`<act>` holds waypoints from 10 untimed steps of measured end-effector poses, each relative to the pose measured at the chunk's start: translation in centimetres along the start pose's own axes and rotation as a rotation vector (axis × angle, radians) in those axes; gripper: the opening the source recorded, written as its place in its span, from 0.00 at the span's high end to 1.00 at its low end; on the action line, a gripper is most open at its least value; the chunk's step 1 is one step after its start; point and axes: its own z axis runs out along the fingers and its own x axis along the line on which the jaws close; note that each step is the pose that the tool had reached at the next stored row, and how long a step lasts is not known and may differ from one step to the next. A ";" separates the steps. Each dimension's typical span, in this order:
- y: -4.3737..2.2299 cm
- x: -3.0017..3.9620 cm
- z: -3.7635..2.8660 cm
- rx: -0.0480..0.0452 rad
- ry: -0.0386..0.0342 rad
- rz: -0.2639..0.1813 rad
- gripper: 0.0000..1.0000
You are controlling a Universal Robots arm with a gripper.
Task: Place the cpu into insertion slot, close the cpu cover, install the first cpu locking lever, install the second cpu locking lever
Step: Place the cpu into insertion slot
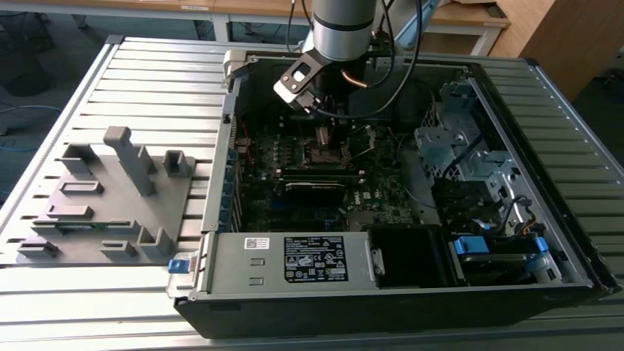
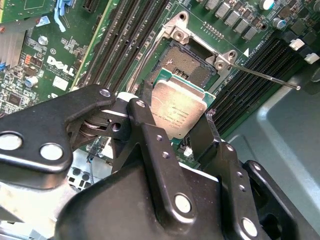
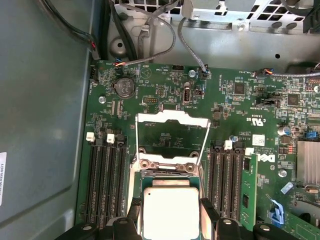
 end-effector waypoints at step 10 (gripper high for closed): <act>-0.01 0.01 0.06 0.0006 -0.0125 -0.001 0.46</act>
